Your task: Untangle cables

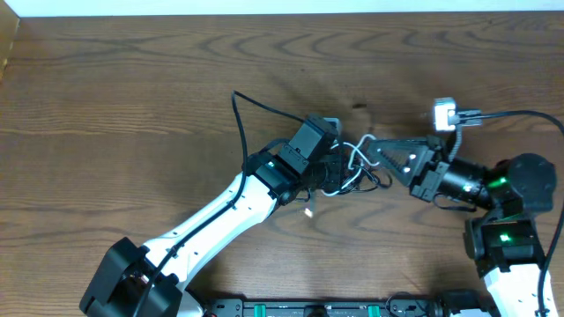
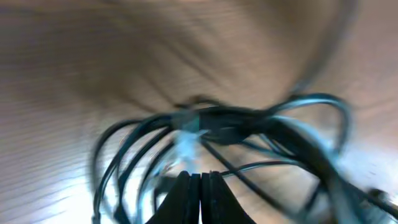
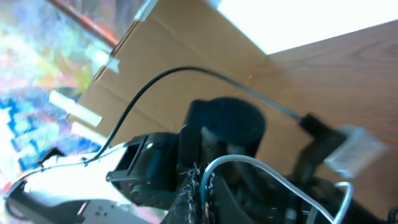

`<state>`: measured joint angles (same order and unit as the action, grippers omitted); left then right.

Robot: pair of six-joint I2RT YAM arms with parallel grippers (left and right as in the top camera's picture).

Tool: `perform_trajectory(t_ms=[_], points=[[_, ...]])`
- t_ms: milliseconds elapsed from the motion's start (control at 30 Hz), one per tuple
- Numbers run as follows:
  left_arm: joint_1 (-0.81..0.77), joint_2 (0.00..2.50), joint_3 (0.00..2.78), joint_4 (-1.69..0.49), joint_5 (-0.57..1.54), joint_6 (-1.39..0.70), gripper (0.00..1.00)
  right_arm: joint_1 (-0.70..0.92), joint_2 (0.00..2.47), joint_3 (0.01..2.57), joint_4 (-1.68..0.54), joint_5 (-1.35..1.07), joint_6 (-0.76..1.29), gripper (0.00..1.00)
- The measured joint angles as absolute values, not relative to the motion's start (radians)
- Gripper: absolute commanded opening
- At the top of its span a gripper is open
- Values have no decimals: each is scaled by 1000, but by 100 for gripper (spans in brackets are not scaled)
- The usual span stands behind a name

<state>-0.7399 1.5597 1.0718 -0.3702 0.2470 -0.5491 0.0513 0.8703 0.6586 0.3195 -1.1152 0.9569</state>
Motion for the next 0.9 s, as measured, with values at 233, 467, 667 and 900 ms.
perform_trajectory(t_ms=[233, 467, 667, 900], points=[[-721, 1560, 1071, -475, 131, -549, 8, -152, 870, 659, 319, -1149, 950, 2], [-660, 1563, 1071, -529, 64, -549, 8, -329, 870, 659, 365, -1175, 951, 1], [-600, 1563, 1071, -548, 46, -549, 8, -379, 870, 659, 430, -1205, 951, 1], [-556, 1563, 1070, -513, 55, -549, 8, -385, 870, 664, 286, -1224, 906, 5]])
